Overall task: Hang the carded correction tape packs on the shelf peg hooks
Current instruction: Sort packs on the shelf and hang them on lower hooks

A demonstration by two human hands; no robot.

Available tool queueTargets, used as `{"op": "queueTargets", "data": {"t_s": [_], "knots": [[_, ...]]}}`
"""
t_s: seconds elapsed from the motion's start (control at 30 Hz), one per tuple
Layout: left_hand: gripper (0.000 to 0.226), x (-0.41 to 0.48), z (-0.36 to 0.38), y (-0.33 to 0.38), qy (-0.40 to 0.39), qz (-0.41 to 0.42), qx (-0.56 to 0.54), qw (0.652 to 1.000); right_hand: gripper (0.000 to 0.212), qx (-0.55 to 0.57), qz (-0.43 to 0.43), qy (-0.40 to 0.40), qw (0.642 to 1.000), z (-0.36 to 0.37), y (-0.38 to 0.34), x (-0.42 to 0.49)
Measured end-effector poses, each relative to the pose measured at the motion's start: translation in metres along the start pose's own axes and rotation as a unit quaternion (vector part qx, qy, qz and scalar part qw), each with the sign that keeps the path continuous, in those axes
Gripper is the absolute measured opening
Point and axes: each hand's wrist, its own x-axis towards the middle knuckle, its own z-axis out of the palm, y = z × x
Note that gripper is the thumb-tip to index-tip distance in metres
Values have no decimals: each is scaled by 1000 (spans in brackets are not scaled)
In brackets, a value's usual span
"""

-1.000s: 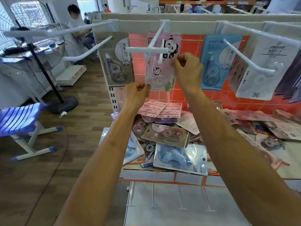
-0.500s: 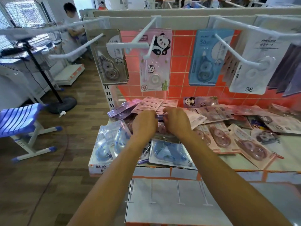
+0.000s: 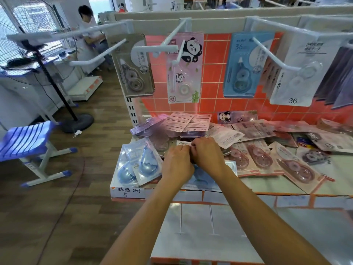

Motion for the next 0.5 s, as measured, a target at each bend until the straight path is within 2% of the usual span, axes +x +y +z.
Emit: {"op": "queueTargets", "data": {"t_s": [0.13, 0.33, 0.5], "knots": [[26, -5, -1, -3, -25, -7, -12, 1000, 27, -8, 13, -14, 1000, -7, -4, -5], [29, -10, -4, -8, -16, -20, -54, 998, 32, 24, 9, -72, 997, -20, -6, -10], [29, -17, -10, -9, 4, -24, -80, 996, 27, 16, 15, -41, 999, -24, -6, -15]]}}
